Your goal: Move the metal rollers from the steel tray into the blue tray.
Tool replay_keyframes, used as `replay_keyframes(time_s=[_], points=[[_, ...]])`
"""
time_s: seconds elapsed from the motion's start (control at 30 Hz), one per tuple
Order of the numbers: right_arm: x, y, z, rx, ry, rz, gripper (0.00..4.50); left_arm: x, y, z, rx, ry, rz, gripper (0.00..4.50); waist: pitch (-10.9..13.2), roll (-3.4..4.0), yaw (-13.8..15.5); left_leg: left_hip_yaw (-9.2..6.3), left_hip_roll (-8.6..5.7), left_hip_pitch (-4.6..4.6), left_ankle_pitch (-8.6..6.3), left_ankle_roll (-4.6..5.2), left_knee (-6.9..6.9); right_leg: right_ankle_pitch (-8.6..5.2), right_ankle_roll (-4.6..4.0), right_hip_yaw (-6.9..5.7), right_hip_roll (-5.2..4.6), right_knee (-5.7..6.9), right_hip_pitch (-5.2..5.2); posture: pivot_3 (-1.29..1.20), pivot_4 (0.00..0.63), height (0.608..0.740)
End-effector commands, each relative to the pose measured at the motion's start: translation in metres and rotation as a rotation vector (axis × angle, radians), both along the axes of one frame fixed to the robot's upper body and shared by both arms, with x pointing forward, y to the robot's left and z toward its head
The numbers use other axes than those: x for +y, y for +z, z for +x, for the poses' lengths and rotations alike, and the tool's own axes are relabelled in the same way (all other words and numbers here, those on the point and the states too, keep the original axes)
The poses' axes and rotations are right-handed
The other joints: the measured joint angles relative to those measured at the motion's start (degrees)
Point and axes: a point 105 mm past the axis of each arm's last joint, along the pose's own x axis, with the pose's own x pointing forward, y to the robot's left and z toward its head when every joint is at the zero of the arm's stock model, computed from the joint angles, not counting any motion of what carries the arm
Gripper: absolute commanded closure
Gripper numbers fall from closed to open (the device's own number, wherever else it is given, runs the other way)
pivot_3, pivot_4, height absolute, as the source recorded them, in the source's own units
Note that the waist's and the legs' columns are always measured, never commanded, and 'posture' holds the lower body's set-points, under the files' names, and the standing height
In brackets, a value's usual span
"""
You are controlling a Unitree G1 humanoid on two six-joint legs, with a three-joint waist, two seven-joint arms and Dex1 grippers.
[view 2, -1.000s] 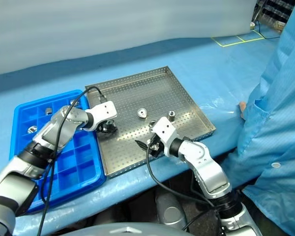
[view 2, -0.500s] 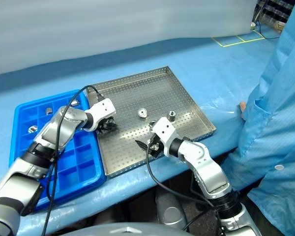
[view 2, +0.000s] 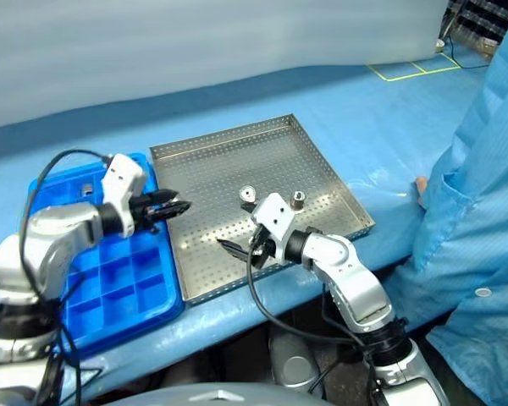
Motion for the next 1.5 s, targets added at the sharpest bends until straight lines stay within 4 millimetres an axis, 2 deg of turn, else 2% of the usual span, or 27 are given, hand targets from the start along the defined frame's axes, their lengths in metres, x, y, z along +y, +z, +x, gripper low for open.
replay_keyframes(time_s=[0.03,0.17,0.23,0.37,0.47,0.6,0.83,0.97,1.1,1.17,1.5], points=[[0.006,0.014,-0.003,-0.046,0.062,0.021,0.00,0.019,0.020,-0.024,-0.112,0.136,0.064,2.74,0.0,0.00,1.3,-0.02,0.00,0.01,0.00,0.00,0.00,-0.01,0.00,-0.03,0.01,0.01,0.01,-0.11,0.150,0.740],[0.006,0.014,-0.002,-0.038,0.093,0.009,0.00,0.045,0.020,-0.053,-0.138,0.348,0.063,2.74,0.0,-0.01,4.1,-0.02,0.03,0.10,0.01,-0.01,0.03,-0.10,0.06,-0.07,0.04,0.00,0.08,-0.03,0.150,0.740],[0.005,0.014,-0.001,-0.033,0.096,0.006,0.00,0.049,0.020,-0.061,-0.144,0.401,0.059,2.74,0.0,-0.04,6.2,-0.03,0.03,0.11,0.01,-0.01,0.06,-0.16,0.11,-0.11,0.03,-0.02,0.12,-0.02,0.150,0.740],[0.004,0.012,0.000,-0.019,0.123,-0.029,0.00,0.053,0.007,-0.086,-0.111,0.484,0.039,2.74,0.0,-0.05,9.3,0.01,0.01,0.15,0.02,-0.03,0.11,-0.30,-0.22,-0.12,0.00,-0.03,0.19,0.03,0.150,0.740],[0.004,0.014,0.001,-0.019,0.135,-0.042,0.00,0.057,-0.004,-0.094,-0.080,0.539,0.017,2.74,0.0,-0.07,11.4,0.02,0.02,0.16,0.02,-0.03,0.15,-0.26,-0.40,-0.14,0.01,-0.04,0.19,0.05,0.150,0.740],[0.005,0.015,0.003,-0.015,0.141,-0.051,0.00,0.059,-0.017,-0.104,-0.039,0.587,-0.005,2.74,-0.1,-0.10,12.5,0.03,0.04,0.19,0.03,-0.04,0.23,-0.39,-0.32,-0.19,0.03,-0.02,0.24,0.06,0.150,0.740],[0.002,0.008,0.004,-0.004,0.135,-0.092,0.00,0.054,-0.031,-0.100,-0.013,0.605,-0.058,2.74,-0.1,-0.10,13.5,0.05,0.00,0.17,0.03,-0.04,0.26,-0.39,-0.34,-0.22,0.04,-0.04,0.25,0.05,0.150,0.740],[-0.001,0.010,0.007,-0.018,0.116,-0.107,0.00,0.061,-0.036,-0.098,-0.003,0.654,-0.055,1.46,-0.1,-0.09,13.4,0.07,-0.02,0.17,0.03,-0.04,0.25,-0.40,-0.35,-0.22,0.04,-0.04,0.23,0.02,0.150,0.740],[-0.005,0.012,0.011,-0.030,0.084,-0.113,0.00,0.059,-0.027,-0.093,-0.049,0.644,-0.137,0.14,-0.1,-0.11,13.3,0.07,-0.02,0.16,0.03,-0.04,0.26,-0.40,-0.37,-0.24,0.09,-0.03,0.23,0.01,0.150,0.740],[-0.007,0.012,0.013,-0.032,0.070,-0.118,0.00,0.059,-0.025,-0.090,-0.059,0.643,-0.137,0.04,-0.1,-0.10,13.2,0.07,-0.02,0.16,0.03,-0.04,0.26,-0.40,-0.37,-0.25,0.09,-0.03,0.23,0.00,0.150,0.740],[-0.016,0.015,0.016,-0.050,0.003,-0.122,0.00,0.026,-0.005,-0.069,-0.136,0.432,-0.282,0.04,-0.1,-0.11,12.4,0.11,-0.06,0.15,0.03,-0.04,0.27,-0.39,-0.38,-0.24,0.10,-0.04,0.23,-0.07,0.150,0.740]])
